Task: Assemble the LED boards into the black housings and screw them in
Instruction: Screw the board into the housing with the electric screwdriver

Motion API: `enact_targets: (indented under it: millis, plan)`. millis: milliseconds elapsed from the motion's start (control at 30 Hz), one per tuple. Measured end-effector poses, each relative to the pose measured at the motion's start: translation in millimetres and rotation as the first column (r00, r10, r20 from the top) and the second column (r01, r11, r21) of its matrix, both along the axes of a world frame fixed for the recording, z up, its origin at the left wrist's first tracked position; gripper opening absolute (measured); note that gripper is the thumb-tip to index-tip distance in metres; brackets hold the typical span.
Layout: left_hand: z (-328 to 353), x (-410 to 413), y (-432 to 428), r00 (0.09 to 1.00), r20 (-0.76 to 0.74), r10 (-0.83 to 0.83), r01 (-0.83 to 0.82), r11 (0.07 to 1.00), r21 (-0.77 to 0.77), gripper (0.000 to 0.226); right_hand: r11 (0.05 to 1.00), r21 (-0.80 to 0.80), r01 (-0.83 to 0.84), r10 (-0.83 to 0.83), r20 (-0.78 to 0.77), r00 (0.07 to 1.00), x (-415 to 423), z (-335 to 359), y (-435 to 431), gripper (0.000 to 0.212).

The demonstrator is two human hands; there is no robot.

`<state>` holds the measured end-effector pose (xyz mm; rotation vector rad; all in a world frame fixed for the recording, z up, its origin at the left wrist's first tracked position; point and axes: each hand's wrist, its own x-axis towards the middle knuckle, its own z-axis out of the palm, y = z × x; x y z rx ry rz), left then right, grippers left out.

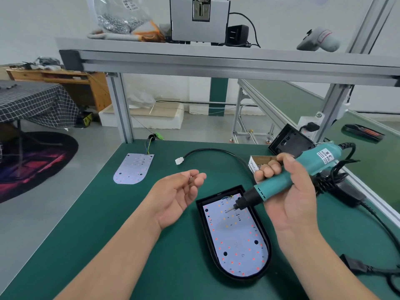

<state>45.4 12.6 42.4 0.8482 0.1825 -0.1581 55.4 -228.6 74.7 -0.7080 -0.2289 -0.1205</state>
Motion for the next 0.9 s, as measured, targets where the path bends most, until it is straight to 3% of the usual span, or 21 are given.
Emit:
enact_targets:
  millis: [367, 567, 667, 900]
  plan:
    - [1, -2, -1, 0.996, 0.024, -0.08, 0.079, 0.996, 0.042, 0.018, 0.981, 0.188, 0.039, -0.031, -0.048, 0.998, 20, 26, 20, 0.015]
    - [8, -9, -10, 0.977, 0.078, -0.198, 0.182, 0.968, 0.174, 0.024, 0.984, 0.169, 0.051, -0.042, -0.054, 0.998, 17, 10, 14, 0.01]
    - [9, -14, -18, 0.968, 0.088, -0.236, 0.207, 0.944, 0.255, 0.015, 0.977, 0.205, 0.061, -0.057, -0.028, 0.998, 16, 13, 5, 0.011]
    - [10, -22, -26, 0.95, 0.095, -0.299, 0.264, 0.924, 0.275, 0.012, 0.976, 0.209, 0.062, -0.063, -0.002, 0.998, 14, 17, 2, 0.013]
